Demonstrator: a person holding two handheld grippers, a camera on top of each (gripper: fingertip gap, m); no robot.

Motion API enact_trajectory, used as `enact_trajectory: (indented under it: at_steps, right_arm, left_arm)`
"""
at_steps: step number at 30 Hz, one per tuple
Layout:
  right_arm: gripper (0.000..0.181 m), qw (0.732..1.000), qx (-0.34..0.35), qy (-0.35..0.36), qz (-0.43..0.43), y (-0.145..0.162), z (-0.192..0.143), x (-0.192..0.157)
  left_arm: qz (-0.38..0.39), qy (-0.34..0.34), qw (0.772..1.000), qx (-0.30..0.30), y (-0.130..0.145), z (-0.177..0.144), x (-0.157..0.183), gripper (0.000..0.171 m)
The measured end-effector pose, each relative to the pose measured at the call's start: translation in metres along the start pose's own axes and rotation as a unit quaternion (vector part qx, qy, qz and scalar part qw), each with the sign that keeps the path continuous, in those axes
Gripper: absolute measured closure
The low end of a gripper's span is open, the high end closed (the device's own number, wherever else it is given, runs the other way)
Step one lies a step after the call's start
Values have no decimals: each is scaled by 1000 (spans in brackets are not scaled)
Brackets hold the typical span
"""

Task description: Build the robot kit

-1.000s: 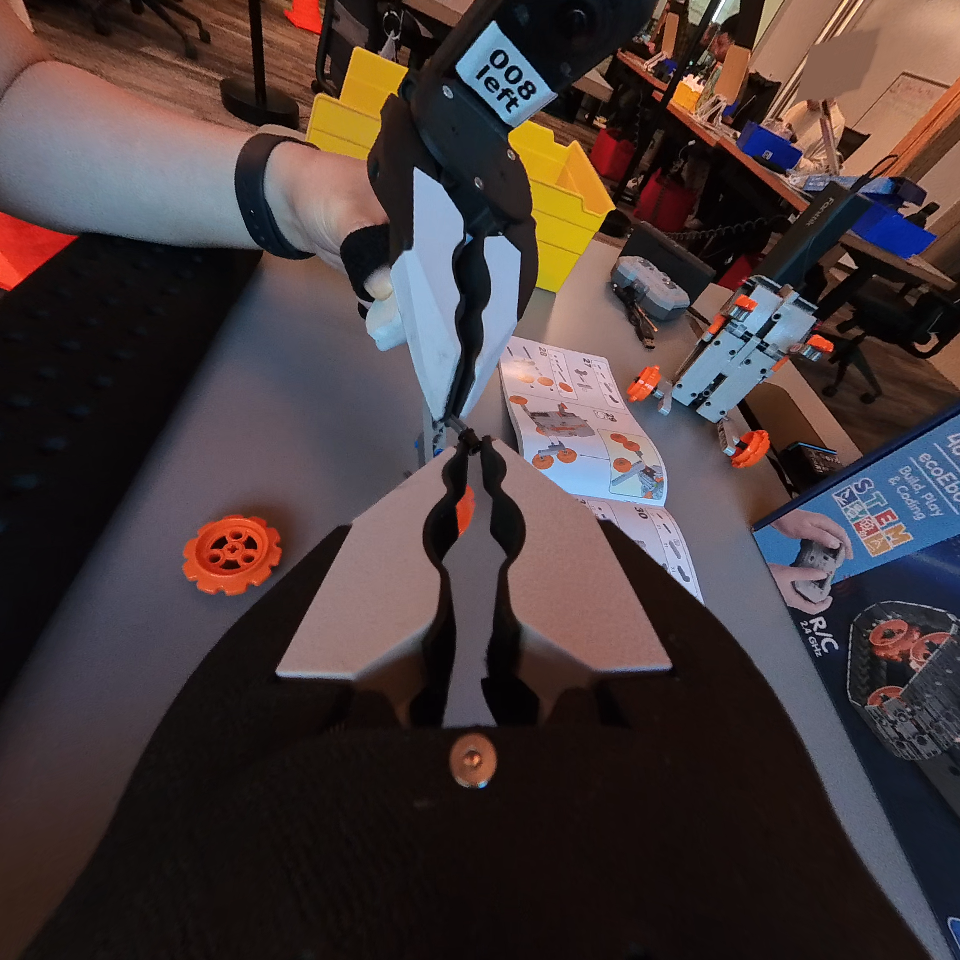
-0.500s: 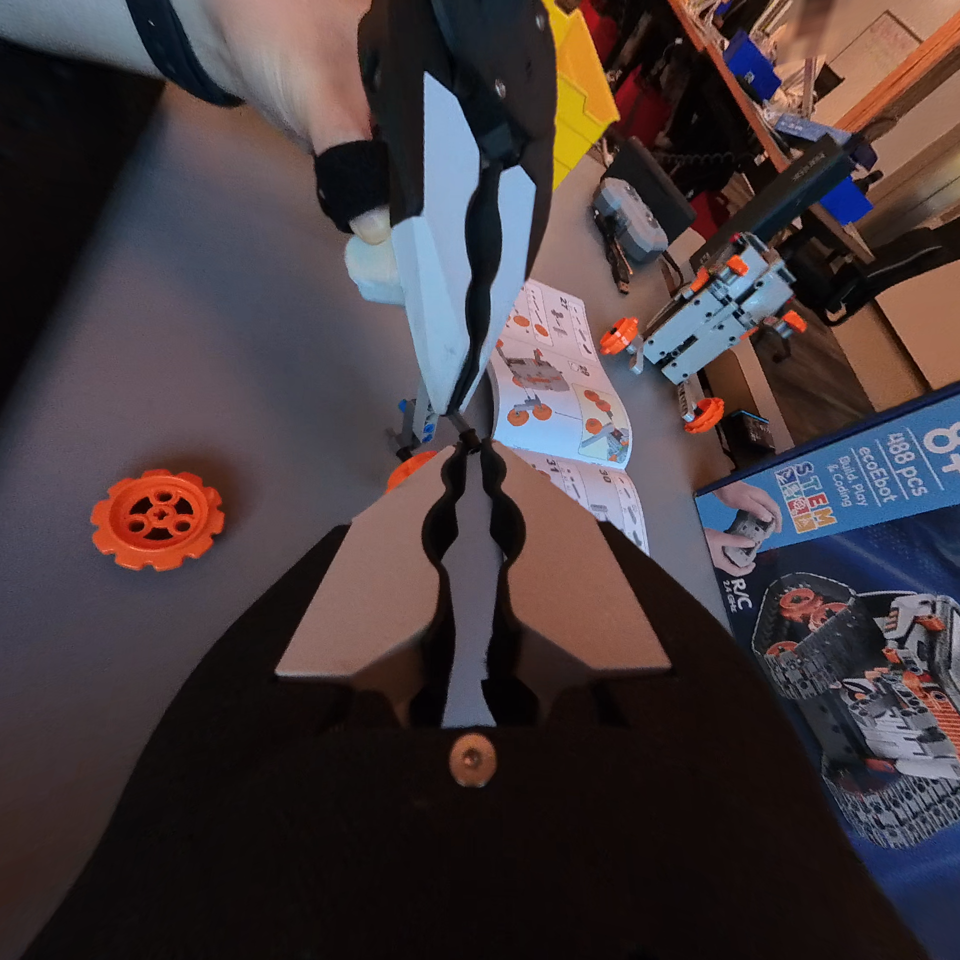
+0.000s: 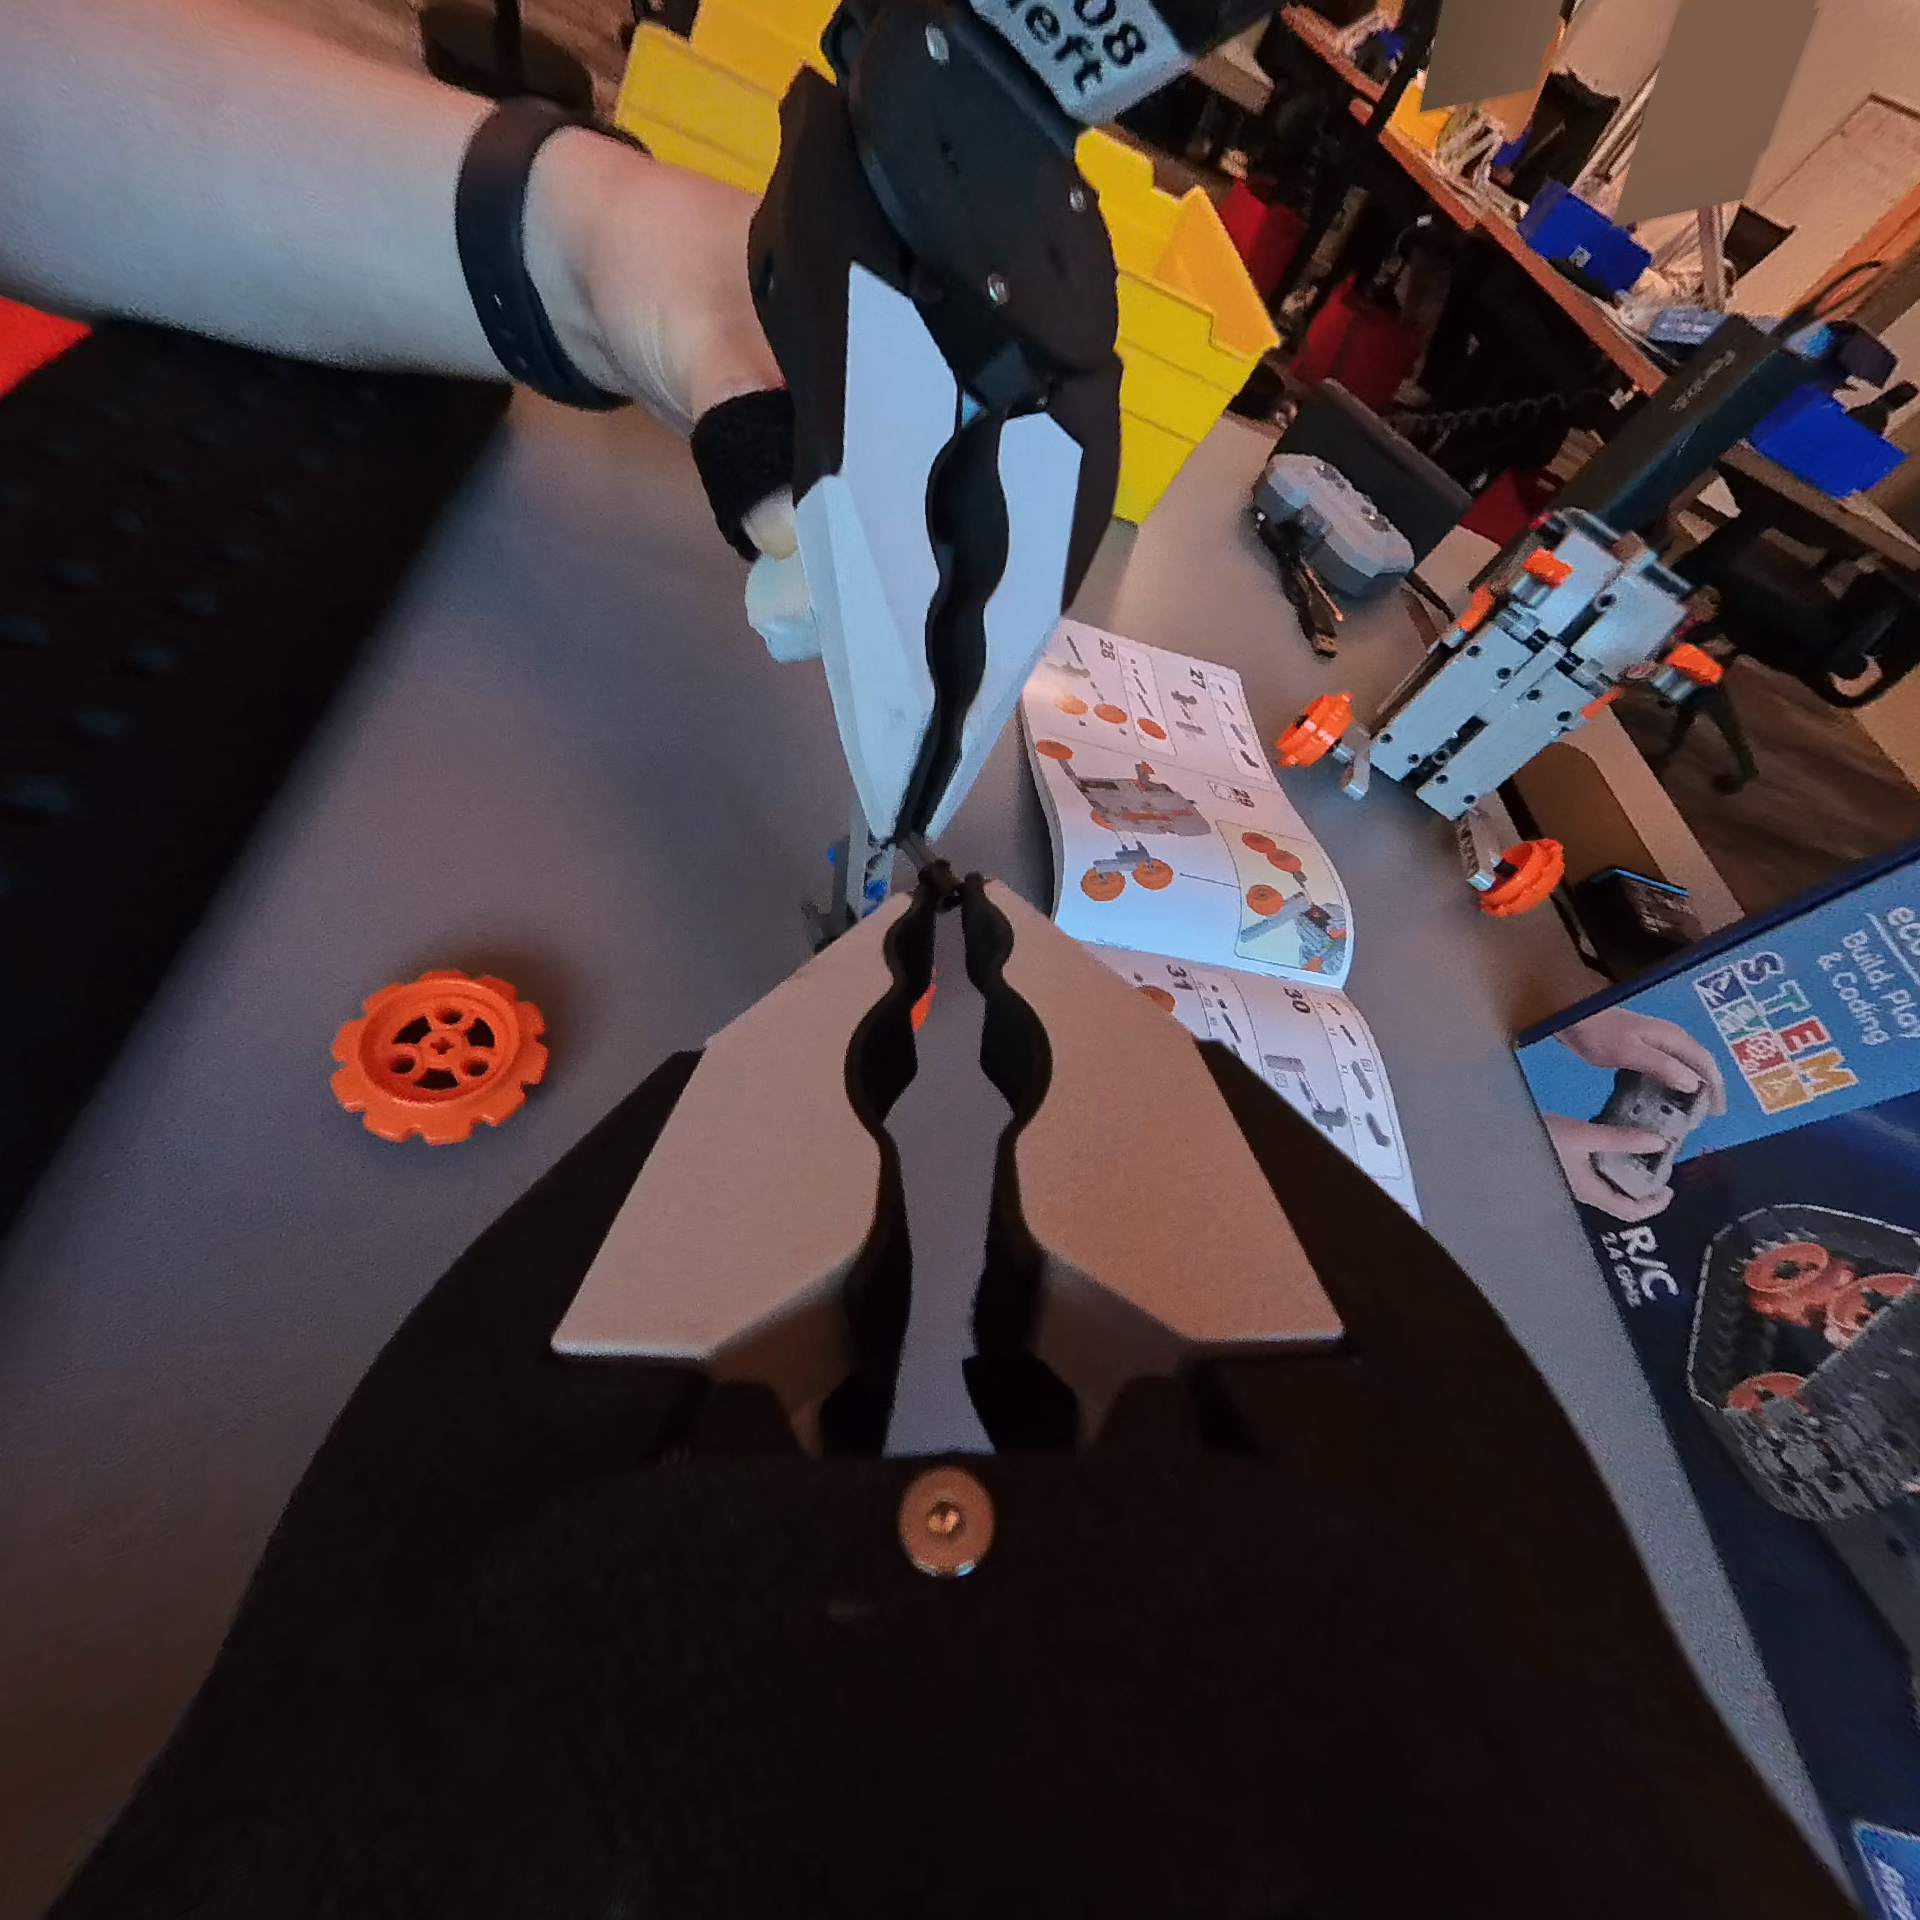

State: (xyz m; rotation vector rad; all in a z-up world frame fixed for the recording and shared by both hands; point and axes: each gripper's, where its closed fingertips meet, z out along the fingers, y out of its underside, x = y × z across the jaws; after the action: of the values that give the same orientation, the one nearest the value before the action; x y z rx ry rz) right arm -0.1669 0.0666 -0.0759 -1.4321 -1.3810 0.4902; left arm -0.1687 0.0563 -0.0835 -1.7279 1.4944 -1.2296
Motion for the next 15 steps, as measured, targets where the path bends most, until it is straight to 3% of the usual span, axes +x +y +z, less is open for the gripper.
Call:
enact_trajectory:
  at_steps: [9,15]
  right_arm:
    - [178,1000,3,-20,6,1,0,-5]
    - [178,1000,-7,2,0,2,4,-1]
  left_arm:
    - [1,11,1000,-10,3,2,4,171]
    - [-9,0,1000,-5,2,-1,-1,171]
